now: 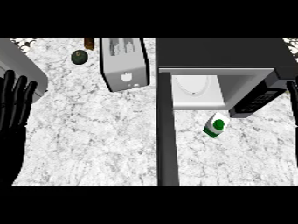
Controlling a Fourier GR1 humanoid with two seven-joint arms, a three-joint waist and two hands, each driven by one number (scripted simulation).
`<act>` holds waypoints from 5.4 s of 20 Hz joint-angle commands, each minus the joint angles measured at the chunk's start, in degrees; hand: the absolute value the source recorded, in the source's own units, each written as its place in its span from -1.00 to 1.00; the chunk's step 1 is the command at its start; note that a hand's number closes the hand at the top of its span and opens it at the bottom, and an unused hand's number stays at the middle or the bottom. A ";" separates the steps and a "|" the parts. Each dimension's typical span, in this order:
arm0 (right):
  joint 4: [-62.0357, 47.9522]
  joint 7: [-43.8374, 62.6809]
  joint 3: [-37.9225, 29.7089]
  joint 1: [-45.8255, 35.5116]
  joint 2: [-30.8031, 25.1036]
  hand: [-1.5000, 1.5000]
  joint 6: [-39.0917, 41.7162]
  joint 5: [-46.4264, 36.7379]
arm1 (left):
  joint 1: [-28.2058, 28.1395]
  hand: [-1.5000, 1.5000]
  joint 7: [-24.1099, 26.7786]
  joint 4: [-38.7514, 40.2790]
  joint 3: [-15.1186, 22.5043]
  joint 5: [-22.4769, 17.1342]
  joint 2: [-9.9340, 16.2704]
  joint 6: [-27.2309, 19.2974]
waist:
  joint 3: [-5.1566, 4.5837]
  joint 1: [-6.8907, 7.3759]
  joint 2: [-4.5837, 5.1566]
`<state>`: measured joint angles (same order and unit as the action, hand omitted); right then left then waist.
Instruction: Pick up the milk, place it into the microwave and close the microwave
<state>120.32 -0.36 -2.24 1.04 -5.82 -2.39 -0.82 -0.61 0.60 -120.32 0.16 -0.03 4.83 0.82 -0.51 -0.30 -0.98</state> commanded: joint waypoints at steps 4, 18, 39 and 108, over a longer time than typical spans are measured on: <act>-9.56 -0.03 1.18 -9.68 1.65 -1.00 -4.34 -6.63 | -2.40 -1.00 0.58 -2.32 2.79 0.28 0.23 3.02 | 0.50 0.70 1.00; -20.27 2.22 -1.27 -14.57 3.44 -1.00 -8.86 -0.08 | -11.90 -1.00 -1.85 -5.76 4.26 -3.29 -2.91 2.83 | 0.51 0.54 0.95; -41.47 -18.86 4.43 -4.47 5.78 -1.00 -16.82 -0.68 | -22.32 -1.00 -5.11 -18.17 12.35 0.31 -3.56 2.86 | 0.52 0.71 0.94; -49.43 -36.37 6.08 -4.55 5.75 1.00 -9.49 -6.25 | -31.83 -1.00 2.36 -16.09 3.96 -7.72 0.04 7.44 | 0.48 0.81 0.91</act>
<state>70.22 -41.79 2.07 0.05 -1.04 -5.42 -4.42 -31.69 2.46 -136.69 5.67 -6.78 4.38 7.12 -0.05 0.26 -0.12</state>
